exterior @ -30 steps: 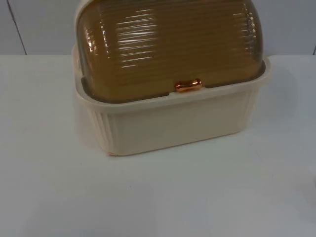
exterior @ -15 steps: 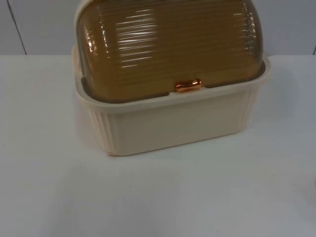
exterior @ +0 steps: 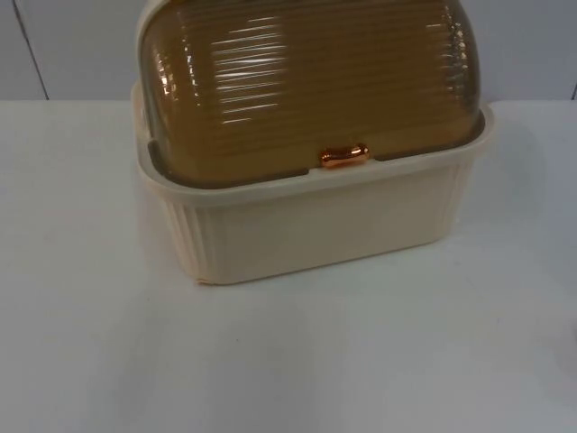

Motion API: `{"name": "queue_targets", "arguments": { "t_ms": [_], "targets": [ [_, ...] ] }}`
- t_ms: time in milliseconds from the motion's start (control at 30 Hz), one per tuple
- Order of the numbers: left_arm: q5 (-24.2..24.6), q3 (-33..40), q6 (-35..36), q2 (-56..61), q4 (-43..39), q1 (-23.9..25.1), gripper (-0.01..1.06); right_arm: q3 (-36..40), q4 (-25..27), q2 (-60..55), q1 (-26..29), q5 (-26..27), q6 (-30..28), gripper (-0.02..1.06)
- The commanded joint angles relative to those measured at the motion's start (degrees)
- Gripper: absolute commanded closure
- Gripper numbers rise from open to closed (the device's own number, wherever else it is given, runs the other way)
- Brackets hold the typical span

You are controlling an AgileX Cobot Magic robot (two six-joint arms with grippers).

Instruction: Open the box lid with the left hand, place the block into the box with the right hand, then close the box lid with the left hand.

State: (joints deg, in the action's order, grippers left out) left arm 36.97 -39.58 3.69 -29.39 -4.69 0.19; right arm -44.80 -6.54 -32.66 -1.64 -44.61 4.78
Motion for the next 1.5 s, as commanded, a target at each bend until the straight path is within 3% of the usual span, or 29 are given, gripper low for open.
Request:
{"name": "queue_targets", "arguments": {
  "t_ms": [0,133,400,533,733,1000,1167,1467],
  "targets": [
    [-2.40,-0.83,0.64,-1.85,0.17,-0.14,0.00,-0.46,-0.82,-1.87,-0.39,2.07,-0.55,0.00],
    [-4.73,-0.81,0.64,-6.64,-0.20,-0.14,0.00,-0.46,-0.92,-5.05,-0.39,6.58,-0.55,0.00],
    [-4.79,-0.81,-0.47,-12.63,0.68,-0.36,0.00,-0.94,-0.81,-6.39,-0.39,6.68,-0.09,0.00],
    [-4.56,-0.81,-4.97,-14.40,2.31,-3.94,0.00,-0.94,-0.81,-6.39,-0.39,6.68,-0.09,0.00],
    [-3.90,-0.81,-9.35,-19.39,4.69,-14.71,0.00,-0.94,-0.81,-6.39,-0.39,6.68,-0.09,0.00],
    [-9.50,-3.56,-12.02,-30.34,-0.24,-32.55,0.00,-0.94,-0.81,-6.39,-0.39,6.68,-0.09,0.00],
    [-9.50,-10.53,-12.02,-38.75,-6.22,-38.76,0.00,-0.94,-0.81,-6.39,-0.39,6.68,-0.09,0.00],
    [-9.39,-21.35,-12.40,-52.37,-18.84,-44.81,0.00,-0.94,-1.03,-6.39,-0.39,6.67,-0.72,0.00]
  ]
}}
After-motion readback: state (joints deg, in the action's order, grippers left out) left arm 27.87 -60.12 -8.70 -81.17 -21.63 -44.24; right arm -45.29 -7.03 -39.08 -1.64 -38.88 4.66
